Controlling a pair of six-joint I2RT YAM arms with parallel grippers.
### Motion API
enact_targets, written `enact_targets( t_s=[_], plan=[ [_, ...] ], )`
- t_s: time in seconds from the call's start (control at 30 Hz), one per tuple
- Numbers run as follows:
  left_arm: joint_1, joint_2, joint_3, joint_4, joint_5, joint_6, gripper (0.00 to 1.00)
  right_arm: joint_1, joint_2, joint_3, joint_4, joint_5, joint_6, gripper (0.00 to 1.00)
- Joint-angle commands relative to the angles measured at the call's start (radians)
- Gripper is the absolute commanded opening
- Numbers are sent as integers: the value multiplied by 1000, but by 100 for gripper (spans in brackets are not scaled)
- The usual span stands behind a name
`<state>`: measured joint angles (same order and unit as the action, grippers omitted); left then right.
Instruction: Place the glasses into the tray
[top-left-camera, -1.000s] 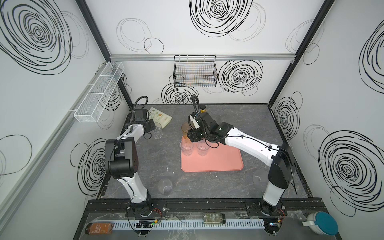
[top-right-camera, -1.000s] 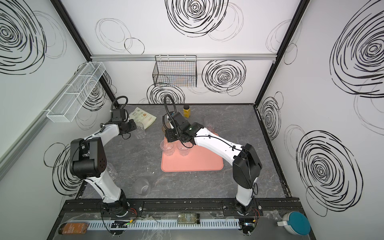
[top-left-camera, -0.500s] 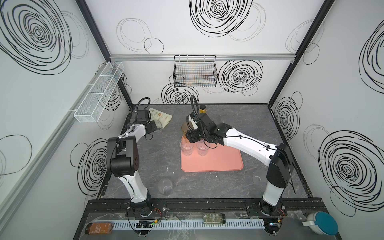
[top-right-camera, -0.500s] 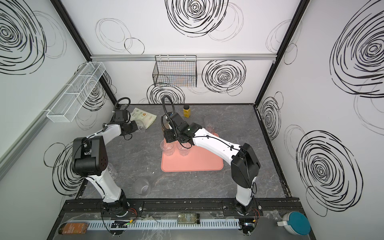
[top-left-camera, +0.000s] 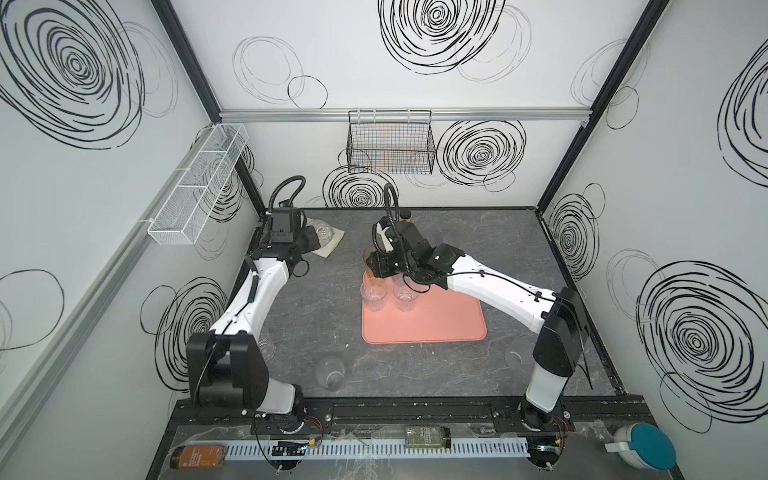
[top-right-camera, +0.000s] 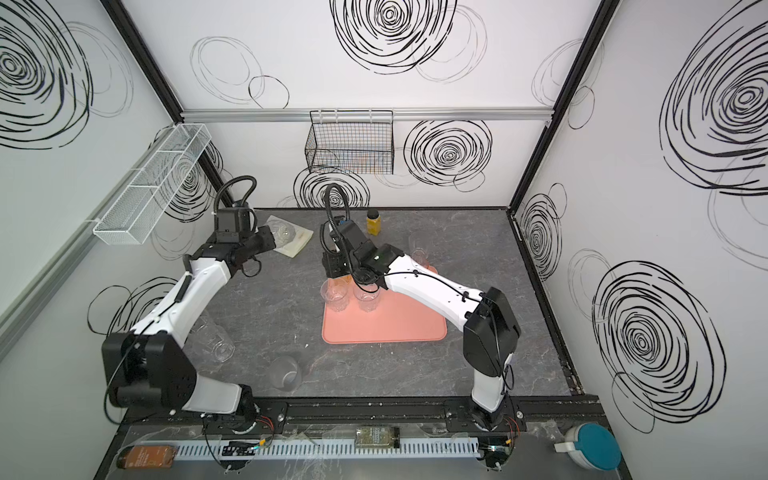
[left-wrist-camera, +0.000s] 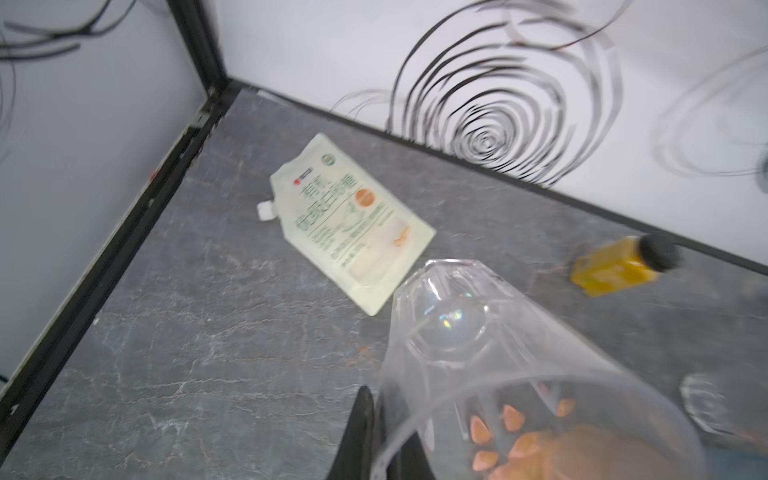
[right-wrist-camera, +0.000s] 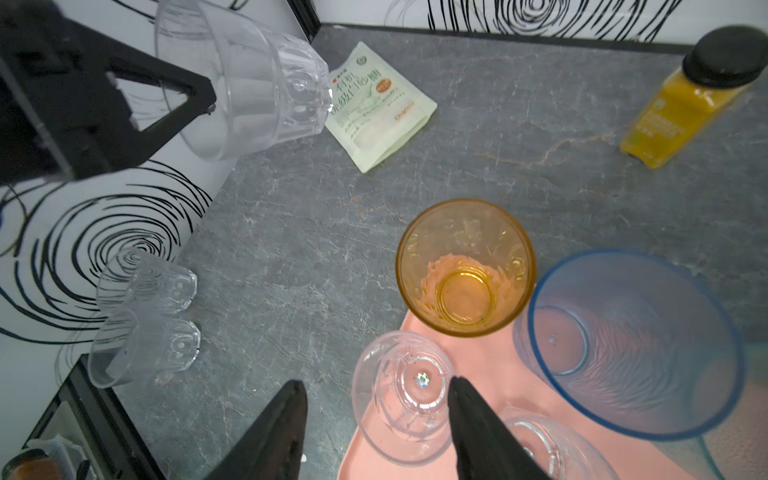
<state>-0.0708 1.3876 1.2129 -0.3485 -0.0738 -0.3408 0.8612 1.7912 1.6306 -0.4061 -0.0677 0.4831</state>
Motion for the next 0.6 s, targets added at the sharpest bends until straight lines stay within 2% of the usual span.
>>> enact_targets(
  t_s=[0.0,0.17,0.33,0.57],
  plan=[
    [-152,-91,7,-31,-90,-36,0,0,-94,26,-48,80,-4,59],
    [-374,-149,35,-63,-198,-128,0,2,-262,-99,-17,188,-12,60],
    [-572,-90,75,-53,-306,-177,0,1,-507,-354,124,355,0,63],
    [-702,13,152,-32,-362,-199,0,17,-643,-474,161,417,30,63]
  ],
)
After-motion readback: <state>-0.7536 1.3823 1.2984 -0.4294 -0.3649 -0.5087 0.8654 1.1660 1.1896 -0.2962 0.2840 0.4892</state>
